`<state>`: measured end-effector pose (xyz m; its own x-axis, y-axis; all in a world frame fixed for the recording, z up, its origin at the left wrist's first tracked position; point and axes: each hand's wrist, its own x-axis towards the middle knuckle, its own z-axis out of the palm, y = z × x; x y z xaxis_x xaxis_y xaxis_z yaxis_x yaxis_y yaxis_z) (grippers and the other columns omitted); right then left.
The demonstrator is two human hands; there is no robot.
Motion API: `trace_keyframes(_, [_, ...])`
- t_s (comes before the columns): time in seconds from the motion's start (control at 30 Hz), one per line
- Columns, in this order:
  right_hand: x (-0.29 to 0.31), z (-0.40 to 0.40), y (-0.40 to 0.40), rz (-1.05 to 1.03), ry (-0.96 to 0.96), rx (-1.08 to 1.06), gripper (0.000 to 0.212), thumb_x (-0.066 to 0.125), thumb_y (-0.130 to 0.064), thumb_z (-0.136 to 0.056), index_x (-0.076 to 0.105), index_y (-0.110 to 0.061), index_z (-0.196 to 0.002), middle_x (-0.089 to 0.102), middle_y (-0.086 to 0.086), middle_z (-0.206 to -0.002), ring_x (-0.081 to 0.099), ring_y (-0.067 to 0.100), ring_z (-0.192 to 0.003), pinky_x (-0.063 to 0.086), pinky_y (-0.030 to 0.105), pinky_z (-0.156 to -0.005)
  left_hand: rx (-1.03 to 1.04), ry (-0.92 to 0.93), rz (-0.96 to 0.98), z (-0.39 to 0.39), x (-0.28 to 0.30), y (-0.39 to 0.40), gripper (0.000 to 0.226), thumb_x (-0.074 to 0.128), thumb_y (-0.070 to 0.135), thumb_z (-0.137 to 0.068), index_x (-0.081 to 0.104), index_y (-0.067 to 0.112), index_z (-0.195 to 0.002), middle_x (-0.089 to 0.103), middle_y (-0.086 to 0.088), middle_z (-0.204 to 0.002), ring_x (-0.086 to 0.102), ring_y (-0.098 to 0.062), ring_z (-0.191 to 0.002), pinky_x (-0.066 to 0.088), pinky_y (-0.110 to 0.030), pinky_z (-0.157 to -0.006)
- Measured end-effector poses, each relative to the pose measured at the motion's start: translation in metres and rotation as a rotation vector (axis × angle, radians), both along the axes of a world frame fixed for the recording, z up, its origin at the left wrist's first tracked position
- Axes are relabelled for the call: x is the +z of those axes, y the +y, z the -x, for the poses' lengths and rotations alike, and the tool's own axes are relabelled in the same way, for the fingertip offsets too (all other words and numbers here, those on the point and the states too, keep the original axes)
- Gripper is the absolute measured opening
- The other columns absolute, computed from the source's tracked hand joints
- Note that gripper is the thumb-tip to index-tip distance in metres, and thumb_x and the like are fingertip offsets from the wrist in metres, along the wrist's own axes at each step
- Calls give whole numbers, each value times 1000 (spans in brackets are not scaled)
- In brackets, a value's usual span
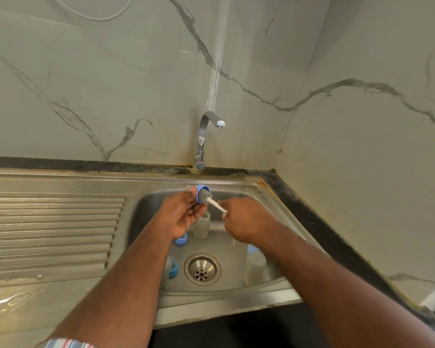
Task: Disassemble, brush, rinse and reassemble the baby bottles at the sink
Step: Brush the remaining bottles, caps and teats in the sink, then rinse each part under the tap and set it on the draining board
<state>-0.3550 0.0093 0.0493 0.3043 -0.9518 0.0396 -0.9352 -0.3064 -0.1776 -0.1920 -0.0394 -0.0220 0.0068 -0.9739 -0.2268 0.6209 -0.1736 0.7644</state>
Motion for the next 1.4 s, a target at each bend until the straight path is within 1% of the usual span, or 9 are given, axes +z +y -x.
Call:
trace_keyframes(0.13, [-8, 11, -3, -666, -1014, -180, 31, 45, -9, -102, 62, -18, -126, 55, 5, -64, 42, 10, -43, 33, 20, -37, -4, 99, 53, -6, 3, 5, 33, 62, 20, -100, 63, -1, -125, 75, -21, -105, 72, -25, -95, 62, -34, -76])
trace_keyframes(0.2, [-14, 12, 0, -797, -1189, -207, 31, 43, -9, -103, 62, -16, -126, 53, 5, -65, 41, 9, -42, 31, 19, -35, -21, 103, 69, -6, 2, 8, 31, 60, 21, -101, 62, 0, -124, 75, -19, -102, 72, -25, -94, 63, -34, -76])
trace_keyframes(0.33, [-15, 1, 0, -318, -658, -146, 33, 51, -17, -100, 65, -27, -129, 64, 2, -72, 53, 12, -53, 44, 25, -49, -28, 78, 70, -7, -1, 8, 30, 60, 18, -101, 63, -2, -122, 74, -21, -104, 72, -26, -94, 63, -34, -80])
trace_keyframes(0.43, [-11, -1, -1, 45, -100, -42, 47, 48, -23, -100, 48, -36, -145, 70, 0, -111, 66, 17, -91, 57, 34, -80, -11, 63, 51, -7, -2, 6, 27, 60, 19, -101, 64, -2, -118, 76, -20, -101, 73, -26, -93, 64, -32, -78])
trace_keyframes(0.57, [-13, -11, 4, 161, 283, 21, 69, 44, -12, -98, 15, -33, -158, 56, 7, -123, 61, 27, -101, 51, 40, -76, 79, 85, -15, -6, -4, 0, 28, 62, 20, -100, 66, -3, -116, 73, -24, -108, 71, -27, -94, 60, -36, -85])
trace_keyframes(0.8, [-30, -19, 1, 220, 352, 128, 67, 42, -12, -101, 12, -28, -159, 52, 9, -123, 58, 28, -102, 46, 40, -72, 284, 138, -109, -22, -14, -12, 27, 66, 23, -98, 65, 1, -114, 74, -15, -91, 71, -21, -81, 58, -30, -66])
trace_keyframes(0.97, [-30, 15, -3, 138, 34, 45, 51, 42, -26, -103, 33, -42, -151, 58, -1, -117, 59, 17, -96, 52, 34, -82, 305, 14, -105, -25, -18, -17, 26, 71, 19, -95, 66, 5, -117, 74, -14, -100, 72, -21, -89, 59, -32, -75])
trace_keyframes(1.17, [-25, 115, -31, 46, -141, -242, 42, 53, -13, -91, 67, -26, -128, 69, 2, -105, 64, 19, -87, 49, 27, -77, 161, -448, 20, 15, -12, -6, 14, 72, 14, -94, 69, 14, -107, 72, -13, -109, 70, -23, -101, 58, -40, -96])
trace_keyframes(1.4, [-47, 178, -42, 80, -117, -474, 31, 57, -14, -87, 73, -24, -112, 72, 4, -107, 62, 25, -87, 50, 29, -81, 64, -875, 177, 85, -17, -11, 23, 81, 22, -85, 69, 18, -103, 75, 1, -97, 70, -13, -86, 56, -32, -78])
